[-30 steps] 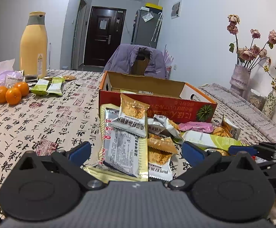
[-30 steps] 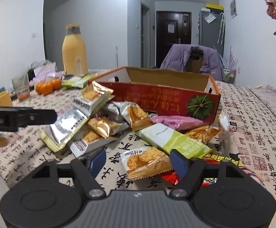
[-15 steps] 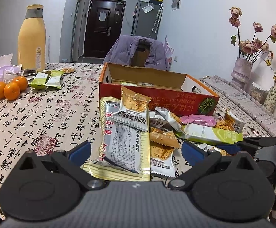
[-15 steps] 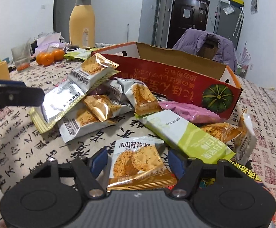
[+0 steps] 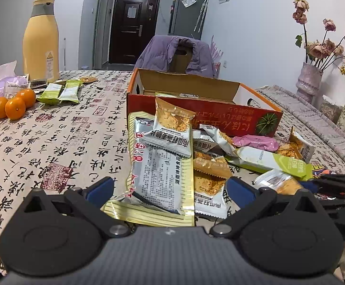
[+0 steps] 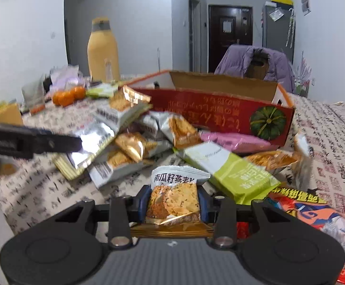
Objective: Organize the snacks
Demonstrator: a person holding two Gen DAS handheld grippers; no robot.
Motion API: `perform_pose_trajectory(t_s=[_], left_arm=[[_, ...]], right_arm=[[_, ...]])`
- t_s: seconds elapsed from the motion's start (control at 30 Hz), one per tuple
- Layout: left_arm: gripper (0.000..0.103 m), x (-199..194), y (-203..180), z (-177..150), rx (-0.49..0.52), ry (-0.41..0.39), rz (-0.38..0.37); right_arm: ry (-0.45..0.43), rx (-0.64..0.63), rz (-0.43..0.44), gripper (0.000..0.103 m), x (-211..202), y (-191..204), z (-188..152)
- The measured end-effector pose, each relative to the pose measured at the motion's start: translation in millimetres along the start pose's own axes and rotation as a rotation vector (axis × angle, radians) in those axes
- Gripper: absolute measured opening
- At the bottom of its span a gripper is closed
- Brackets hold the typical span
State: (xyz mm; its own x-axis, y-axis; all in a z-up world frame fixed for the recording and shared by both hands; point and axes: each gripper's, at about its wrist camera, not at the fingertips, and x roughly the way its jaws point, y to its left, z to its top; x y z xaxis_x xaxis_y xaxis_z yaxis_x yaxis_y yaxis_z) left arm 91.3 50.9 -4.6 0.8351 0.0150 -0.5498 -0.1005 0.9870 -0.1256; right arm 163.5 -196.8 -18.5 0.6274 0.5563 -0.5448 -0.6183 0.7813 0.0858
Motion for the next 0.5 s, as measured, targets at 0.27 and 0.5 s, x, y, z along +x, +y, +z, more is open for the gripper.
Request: perform_pose_trajectory(t_s=[0.27, 0.5], left_arm=[[0.103, 13.3, -6.4, 18.0, 0.038, -0.014, 0.049], [0.101, 33.4, -21.7, 39.9, 0.093, -0.049, 0.106]], right_arm=[[-0.088, 0.021, -0.024, 0.04, -18.5, -6.0, 14.3], [-0.113, 0.056, -0.066, 0.04, -17.4, -21.5, 22.5]])
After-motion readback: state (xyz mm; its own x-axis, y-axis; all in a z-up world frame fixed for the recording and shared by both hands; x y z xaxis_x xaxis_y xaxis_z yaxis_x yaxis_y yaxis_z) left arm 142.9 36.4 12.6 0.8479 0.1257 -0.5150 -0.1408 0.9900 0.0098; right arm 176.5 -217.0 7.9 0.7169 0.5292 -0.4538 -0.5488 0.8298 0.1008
